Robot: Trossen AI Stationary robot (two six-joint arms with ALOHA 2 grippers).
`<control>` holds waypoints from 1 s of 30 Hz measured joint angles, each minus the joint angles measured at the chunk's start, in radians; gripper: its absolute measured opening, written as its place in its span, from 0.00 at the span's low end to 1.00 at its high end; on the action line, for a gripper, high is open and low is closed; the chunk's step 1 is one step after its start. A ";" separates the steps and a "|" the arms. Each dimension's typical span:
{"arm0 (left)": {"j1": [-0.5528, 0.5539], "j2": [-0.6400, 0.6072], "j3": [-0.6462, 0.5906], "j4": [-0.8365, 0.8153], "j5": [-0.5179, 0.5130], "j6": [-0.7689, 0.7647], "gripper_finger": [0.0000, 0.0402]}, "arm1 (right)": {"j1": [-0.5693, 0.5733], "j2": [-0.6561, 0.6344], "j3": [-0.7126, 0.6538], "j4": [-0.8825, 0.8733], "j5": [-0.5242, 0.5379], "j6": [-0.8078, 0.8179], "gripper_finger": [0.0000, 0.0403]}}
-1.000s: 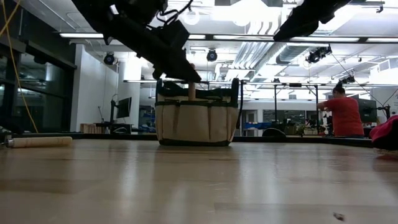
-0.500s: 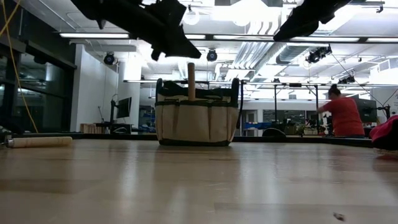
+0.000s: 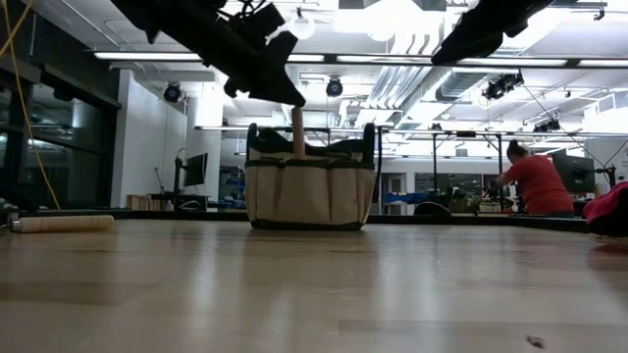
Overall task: Pick & Place Garden tools in Gardening bag
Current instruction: Put the hand rake into the gardening bag
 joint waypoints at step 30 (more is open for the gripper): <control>0.000 -0.011 -0.001 -0.043 0.052 0.033 0.00 | 0.000 0.000 0.000 -0.018 0.000 0.000 0.60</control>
